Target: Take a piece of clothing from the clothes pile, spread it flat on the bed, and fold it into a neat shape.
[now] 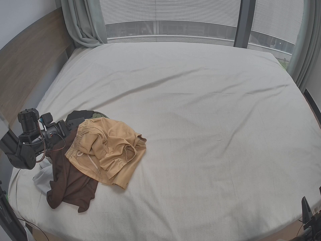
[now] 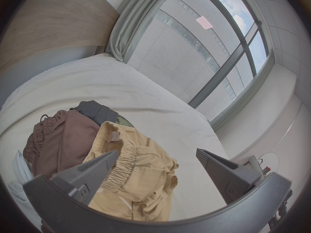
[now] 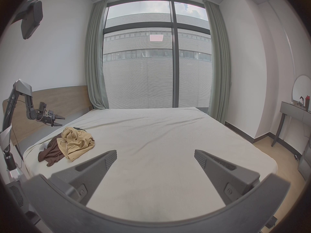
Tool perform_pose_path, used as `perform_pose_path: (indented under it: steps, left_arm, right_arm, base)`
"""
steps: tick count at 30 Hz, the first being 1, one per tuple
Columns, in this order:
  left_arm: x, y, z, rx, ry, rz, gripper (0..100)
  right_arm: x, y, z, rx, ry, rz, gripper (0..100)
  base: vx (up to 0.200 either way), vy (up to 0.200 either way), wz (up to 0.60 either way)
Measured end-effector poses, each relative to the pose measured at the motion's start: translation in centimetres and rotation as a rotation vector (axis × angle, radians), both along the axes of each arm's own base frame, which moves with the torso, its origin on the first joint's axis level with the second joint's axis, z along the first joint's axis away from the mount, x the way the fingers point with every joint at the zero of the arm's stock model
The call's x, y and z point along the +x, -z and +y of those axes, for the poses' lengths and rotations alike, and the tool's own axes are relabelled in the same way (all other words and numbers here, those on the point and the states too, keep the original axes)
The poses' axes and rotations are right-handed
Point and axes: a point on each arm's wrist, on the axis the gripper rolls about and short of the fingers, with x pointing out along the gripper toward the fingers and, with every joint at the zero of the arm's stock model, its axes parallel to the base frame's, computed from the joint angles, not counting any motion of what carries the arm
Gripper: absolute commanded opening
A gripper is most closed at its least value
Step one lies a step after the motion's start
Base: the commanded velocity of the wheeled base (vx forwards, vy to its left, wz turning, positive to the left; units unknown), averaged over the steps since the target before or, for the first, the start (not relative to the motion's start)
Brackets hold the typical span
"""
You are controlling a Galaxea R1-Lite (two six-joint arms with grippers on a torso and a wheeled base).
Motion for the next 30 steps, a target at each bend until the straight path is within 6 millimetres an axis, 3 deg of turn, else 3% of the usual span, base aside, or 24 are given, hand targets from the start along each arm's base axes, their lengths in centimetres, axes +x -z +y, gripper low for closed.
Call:
perform_pose_path:
  steps: [17, 30]
  left_arm:
    - [1.7, 3.1, 0.8, -0.018, 0.018, 0.054, 100]
    - [2.4, 4.8, 0.3, -0.063, 0.044, 0.054, 100]
  right_arm:
    - [0.0, 0.0, 0.0, 0.0, 0.003, 0.001, 100]
    - [0.0, 0.0, 0.0, 0.0, 0.003, 0.001, 100]
  base:
    - [0.0, 0.0, 0.0]
    - [0.0, 0.0, 0.0]
